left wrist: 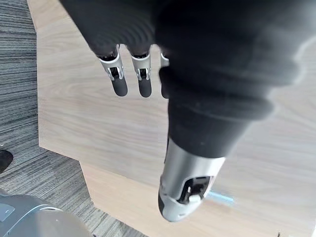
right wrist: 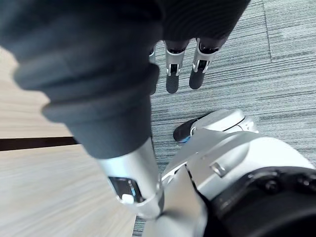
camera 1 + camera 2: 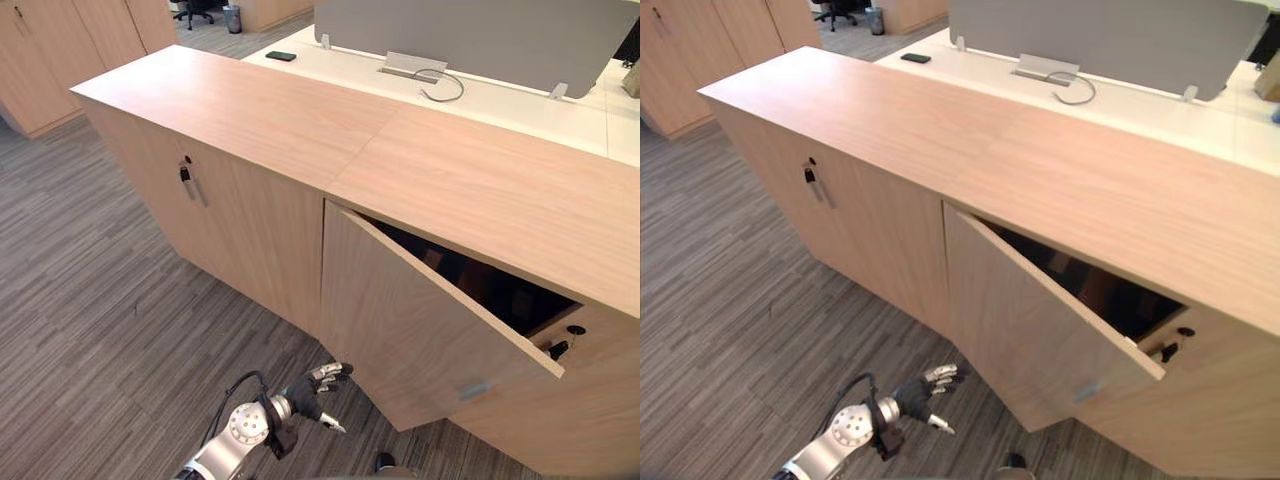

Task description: Walk over to the cabinet, pick up the folder, carry it to the office cabinet, place the folder inside the office cabinet, then close the office cabinet door

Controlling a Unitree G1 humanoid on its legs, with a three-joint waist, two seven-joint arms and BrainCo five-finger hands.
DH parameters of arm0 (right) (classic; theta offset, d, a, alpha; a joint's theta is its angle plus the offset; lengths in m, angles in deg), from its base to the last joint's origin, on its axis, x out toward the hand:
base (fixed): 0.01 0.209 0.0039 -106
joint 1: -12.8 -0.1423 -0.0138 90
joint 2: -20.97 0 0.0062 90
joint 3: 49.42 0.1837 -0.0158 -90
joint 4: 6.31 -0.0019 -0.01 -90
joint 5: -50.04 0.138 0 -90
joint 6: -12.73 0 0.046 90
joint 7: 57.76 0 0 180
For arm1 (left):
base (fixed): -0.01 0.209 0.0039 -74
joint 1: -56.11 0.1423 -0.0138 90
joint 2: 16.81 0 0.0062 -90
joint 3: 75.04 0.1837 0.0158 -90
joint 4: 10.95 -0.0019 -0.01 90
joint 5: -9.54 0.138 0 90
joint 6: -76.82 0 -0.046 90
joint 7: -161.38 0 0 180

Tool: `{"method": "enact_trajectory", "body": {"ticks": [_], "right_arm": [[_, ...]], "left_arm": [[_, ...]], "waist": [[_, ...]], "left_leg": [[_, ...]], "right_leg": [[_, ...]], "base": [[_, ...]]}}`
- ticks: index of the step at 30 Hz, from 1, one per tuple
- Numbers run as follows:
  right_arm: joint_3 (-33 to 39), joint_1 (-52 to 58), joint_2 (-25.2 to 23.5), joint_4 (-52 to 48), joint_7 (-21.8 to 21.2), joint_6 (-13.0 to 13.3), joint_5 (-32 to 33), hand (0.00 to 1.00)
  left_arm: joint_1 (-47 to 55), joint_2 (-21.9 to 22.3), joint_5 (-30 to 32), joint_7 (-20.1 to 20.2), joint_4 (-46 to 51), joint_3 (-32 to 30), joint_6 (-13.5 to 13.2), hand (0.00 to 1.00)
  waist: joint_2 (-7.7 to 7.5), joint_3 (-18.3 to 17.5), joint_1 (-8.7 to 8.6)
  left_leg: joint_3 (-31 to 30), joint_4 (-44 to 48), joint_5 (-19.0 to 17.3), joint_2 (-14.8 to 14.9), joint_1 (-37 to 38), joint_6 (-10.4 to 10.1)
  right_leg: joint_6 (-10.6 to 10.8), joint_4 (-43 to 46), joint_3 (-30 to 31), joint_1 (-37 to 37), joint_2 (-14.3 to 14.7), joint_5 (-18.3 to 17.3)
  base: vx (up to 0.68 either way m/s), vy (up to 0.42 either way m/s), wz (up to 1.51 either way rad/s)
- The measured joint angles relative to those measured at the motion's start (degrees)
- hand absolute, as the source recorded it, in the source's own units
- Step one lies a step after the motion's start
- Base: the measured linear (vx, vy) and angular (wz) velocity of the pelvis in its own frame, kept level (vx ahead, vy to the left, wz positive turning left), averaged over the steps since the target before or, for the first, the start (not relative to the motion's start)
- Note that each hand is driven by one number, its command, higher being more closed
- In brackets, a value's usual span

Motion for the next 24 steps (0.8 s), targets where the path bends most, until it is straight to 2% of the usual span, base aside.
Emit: {"method": "enact_trajectory", "body": {"ticks": [3,7,9,10,11,12,13,14,15,16,17,18,19,20,21,23,24], "right_arm": [[-0.60,0.05,-0.03,0.02,0.00,-0.10,0.06,0.00],[-1.24,0.14,-0.04,0.00,0.02,-0.34,0.03,0.00],[-1.23,0.17,-0.07,0.01,0.10,-0.69,-0.06,0.00],[-1.23,0.17,-0.25,0.02,0.13,-1.16,-0.47,0.00],[-1.21,0.28,-0.37,0.03,0.14,-1.26,-0.86,0.00],[-1.19,0.44,-0.46,0.02,0.16,-1.46,-1.01,0.00],[-1.10,0.57,-0.35,0.00,0.20,-1.55,-1.01,0.00],[-1.05,0.67,0.09,-0.04,0.38,-1.73,-0.95,0.00],[-1.06,0.61,0.59,-0.09,0.53,-1.80,-0.77,0.00],[-1.06,0.42,0.94,-0.38,0.58,-1.82,-0.66,0.00],[-1.12,0.23,1.03,-1.29,0.64,-1.95,-0.41,0.00],[-1.17,-0.28,1.08,-2.07,0.74,-2.14,0.00,0.00],[-1.18,-0.87,1.40,-3.59,0.92,-2.32,0.80,0.00],[-1.18,-1.07,1.40,-3.80,0.92,-2.32,0.89,0.00],[-1.36,-2.24,1.09,-4.62,0.85,-2.33,1.21,0.00],[-1.78,-2.57,0.38,-6.42,0.58,-2.32,1.21,0.00],[-2.06,-2.42,-0.16,-7.19,0.39,-2.26,1.24,0.00]], "left_arm": [[0.05,3.30,-2.09,-2.47,-9.88,-8.81,1.25,0.00],[-0.26,5.70,1.61,-9.77,-25.23,-26.49,3.03,0.00],[-0.49,6.27,1.54,-12.85,-31.37,-33.79,3.34,0.00],[-0.05,6.30,-0.24,-15.68,-35.79,-40.06,4.00,0.00],[0.31,6.16,-1.30,-16.60,-36.76,-41.99,4.27,0.00],[1.89,6.18,-4.96,-17.83,-37.34,-45.62,4.89,0.00],[2.84,6.42,-7.23,-18.29,-37.73,-47.23,5.00,0.00],[4.16,7.67,-11.47,-18.93,-38.53,-51.40,5.42,0.00],[4.99,8.78,-14.24,-19.08,-39.51,-54.61,5.49,0.00],[6.11,10.29,-16.30,-19.13,-40.52,-57.23,5.68,0.00],[7.78,12.22,-18.20,-19.00,-41.93,-59.79,6.26,0.00],[8.51,14.13,-19.40,-18.59,-42.82,-62.05,6.73,0.00],[9.84,16.54,-19.66,-16.69,-42.79,-66.18,7.75,0.00],[10.04,16.80,-19.60,-16.30,-42.77,-66.33,7.96,0.00],[11.46,17.89,-19.13,-14.73,-42.46,-67.80,8.42,0.00],[12.23,18.42,-17.20,-13.40,-41.38,-68.11,8.52,0.00],[12.63,18.89,-16.22,-12.52,-40.76,-68.09,8.52,0.00]], "waist": [[0.02,-0.34,0.00],[0.09,-0.97,0.07],[0.05,-0.92,0.05],[-0.30,-0.86,0.10],[-0.50,-0.90,0.11],[-1.13,-0.58,0.21],[-1.13,-0.36,0.52],[-0.77,0.36,1.71],[-0.26,0.58,2.69],[-0.01,0.69,3.43],[-0.59,1.17,4.12],[-0.07,1.55,5.09],[0.70,2.52,6.35],[0.78,2.66,6.43],[1.00,3.18,7.28],[1.37,3.75,8.05],[2.04,3.44,8.32]], "left_leg": [[0.70,0.05,-0.23,0.77,0.01,-0.34],[2.71,0.44,-0.68,2.76,0.00,-1.15],[3.18,2.07,-1.46,3.90,-0.18,-1.63],[3.33,6.82,-2.87,5.35,-1.33,-1.20],[3.19,9.30,-3.18,5.87,-2.11,-0.77],[2.34,15.89,-4.15,7.21,-3.88,0.86],[1.85,19.56,-4.41,8.16,-4.79,1.29],[-0.44,26.54,-4.50,9.91,-6.09,2.77],[-3.62,31.16,-3.49,10.69,-7.15,4.10],[-6.91,34.84,-1.00,10.72,-8.45,5.22],[-9.80,39.70,2.34,10.69,-10.64,4.64],[-11.53,43.24,-1.24,9.99,-11.92,3.23],[-13.88,46.21,-10.26,6.13,-13.06,3.38],[-14.02,46.34,-11.70,5.28,-13.25,3.64],[-14.54,45.37,-16.60,0.84,-14.32,3.92],[-15.49,40.51,-17.89,-3.25,-14.91,3.72],[-16.05,33.85,-16.93,-4.81,-14.52,3.41]], "right_leg": [[-0.02,-0.24,0.60,-0.34,0.88,0.01],[-0.28,-0.23,2.10,-1.72,2.94,-0.12],[-0.80,-0.02,2.25,-1.68,3.68,-0.54],[-1.26,0.50,2.67,-1.38,4.13,-1.37],[-1.46,0.67,2.82,-1.05,4.13,-1.60],[-1.88,0.77,2.91,0.41,4.16,-2.16],[-2.16,0.87,3.01,0.94,4.35,-2.52],[-2.93,1.51,4.44,2.29,5.09,-3.47],[-3.48,2.58,6.01,2.55,5.59,-4.28],[-3.92,3.11,7.30,2.80,5.70,-4.72],[-4.72,3.64,9.17,3.06,5.60,-5.27],[-5.79,4.17,10.99,3.29,5.48,-6.06],[-6.53,5.08,13.96,3.28,5.55,-6.72],[-6.59,5.21,14.38,3.31,5.57,-6.81],[-6.78,5.64,16.87,3.70,5.69,-7.15],[-6.56,6.58,18.12,3.78,6.08,-8.01],[-5.98,7.86,18.83,3.32,7.23,-9.20]], "base": [[-0.01,-0.019,-0.15],[0.02,-0.041,-0.24],[0.04,-0.057,-0.16],[0.05,-0.106,-0.18],[0.10,-0.178,-0.15],[0.07,-0.182,-0.07],[0.05,-0.203,-0.21],[0.00,-0.181,-0.46],[0.02,-0.176,-0.68],[0.04,-0.163,-0.77],[0.03,-0.120,-0.75],[0.07,-0.074,-0.96],[0.06,0.003,-0.79],[0.08,0.068,-1.00],[0.07,0.114,-0.77],[0.06,0.140,-0.74],[0.05,0.147,-0.64]]}}
